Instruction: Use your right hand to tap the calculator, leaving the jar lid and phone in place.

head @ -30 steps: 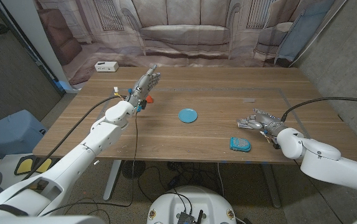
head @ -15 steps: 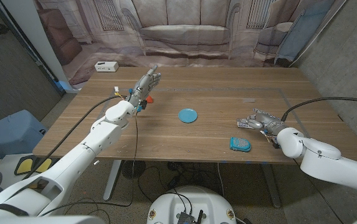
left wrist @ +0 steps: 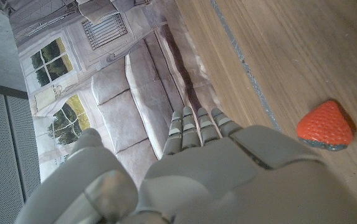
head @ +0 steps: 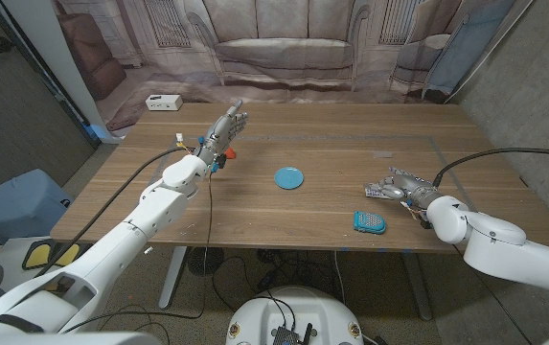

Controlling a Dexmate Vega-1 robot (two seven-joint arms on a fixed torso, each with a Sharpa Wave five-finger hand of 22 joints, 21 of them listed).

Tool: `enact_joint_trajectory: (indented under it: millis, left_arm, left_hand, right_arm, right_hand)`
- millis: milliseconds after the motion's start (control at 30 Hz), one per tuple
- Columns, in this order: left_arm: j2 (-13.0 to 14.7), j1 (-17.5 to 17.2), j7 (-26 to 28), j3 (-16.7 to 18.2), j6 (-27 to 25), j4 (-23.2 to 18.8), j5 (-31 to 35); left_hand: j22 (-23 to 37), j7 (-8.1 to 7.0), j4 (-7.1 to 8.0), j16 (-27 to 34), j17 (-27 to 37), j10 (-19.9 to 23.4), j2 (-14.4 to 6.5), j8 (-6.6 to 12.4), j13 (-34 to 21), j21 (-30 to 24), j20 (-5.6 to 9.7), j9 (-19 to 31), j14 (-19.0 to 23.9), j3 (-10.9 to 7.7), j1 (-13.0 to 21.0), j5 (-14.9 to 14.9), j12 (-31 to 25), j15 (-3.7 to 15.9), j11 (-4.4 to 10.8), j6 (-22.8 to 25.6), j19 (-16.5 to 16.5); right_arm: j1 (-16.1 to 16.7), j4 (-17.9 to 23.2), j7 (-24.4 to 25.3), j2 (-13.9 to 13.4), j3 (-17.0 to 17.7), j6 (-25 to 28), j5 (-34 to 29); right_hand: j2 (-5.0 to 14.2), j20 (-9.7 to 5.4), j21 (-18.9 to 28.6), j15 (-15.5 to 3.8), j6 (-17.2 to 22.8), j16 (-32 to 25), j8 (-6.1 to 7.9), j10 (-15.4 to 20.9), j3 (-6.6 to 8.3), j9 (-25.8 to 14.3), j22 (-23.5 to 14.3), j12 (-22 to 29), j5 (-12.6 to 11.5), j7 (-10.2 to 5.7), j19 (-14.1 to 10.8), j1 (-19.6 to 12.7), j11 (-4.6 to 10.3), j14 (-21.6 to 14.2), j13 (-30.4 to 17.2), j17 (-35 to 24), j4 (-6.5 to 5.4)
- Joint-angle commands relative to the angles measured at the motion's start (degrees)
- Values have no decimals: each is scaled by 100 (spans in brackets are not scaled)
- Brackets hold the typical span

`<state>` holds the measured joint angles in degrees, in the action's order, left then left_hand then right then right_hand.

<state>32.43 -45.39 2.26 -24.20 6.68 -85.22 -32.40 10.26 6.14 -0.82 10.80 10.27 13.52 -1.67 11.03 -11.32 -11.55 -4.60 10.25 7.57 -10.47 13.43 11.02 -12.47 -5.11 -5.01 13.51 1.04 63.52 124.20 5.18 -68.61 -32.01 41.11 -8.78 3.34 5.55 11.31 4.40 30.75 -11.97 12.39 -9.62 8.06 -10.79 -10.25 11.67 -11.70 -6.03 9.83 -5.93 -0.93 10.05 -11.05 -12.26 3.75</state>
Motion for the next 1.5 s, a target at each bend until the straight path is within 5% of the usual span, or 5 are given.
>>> enact_joint_trajectory:
  millis: [33,1067,1233,1500]
  left_arm:
    - [-28,-1,-24,11,79,52,-17]
    - [-66,51,-90,6,153,148,-26]
    - [-74,64,-106,4,161,170,-32]
    - [-82,99,-126,4,186,207,-23]
  left_hand:
    - [12,-18,-24,1,7,20,-51,-2,-24,23,-31,17,-5,-16,14,-13,-9,11,-12,15,-11]
    - [12,-11,-44,3,7,34,-61,-4,-24,18,-30,17,2,-9,1,-13,-12,8,-18,17,-13]
    - [12,-14,-49,4,7,37,-63,-5,-24,18,-34,17,6,-8,0,-13,-12,-5,-7,18,-13]
    - [12,-24,-55,5,7,34,-67,-3,-25,16,-34,17,10,-7,-2,-13,-10,6,-5,24,-12]
  right_arm:
    - [67,111,144,-63,97,-33,-60]
    - [307,225,525,-79,428,-173,-29]
    - [361,239,595,-100,490,-222,-27]
    - [458,345,700,-144,601,-172,-42]
  right_hand:
    - [12,22,25,17,20,-32,-21,-195,9,-23,-11,32,10,51,803,-87,-7,1236,-15,3,46]
    - [25,29,49,27,-110,-50,-86,-141,37,-25,-12,37,19,10,743,-140,-31,1177,-15,11,91]
    - [31,-118,80,52,-107,-49,-87,-132,48,-25,-11,34,23,19,654,-161,-57,1171,-16,14,108]
    - [35,-126,80,57,-126,-46,-95,-130,56,-26,-10,31,26,34,644,-174,-68,1171,-16,15,119]
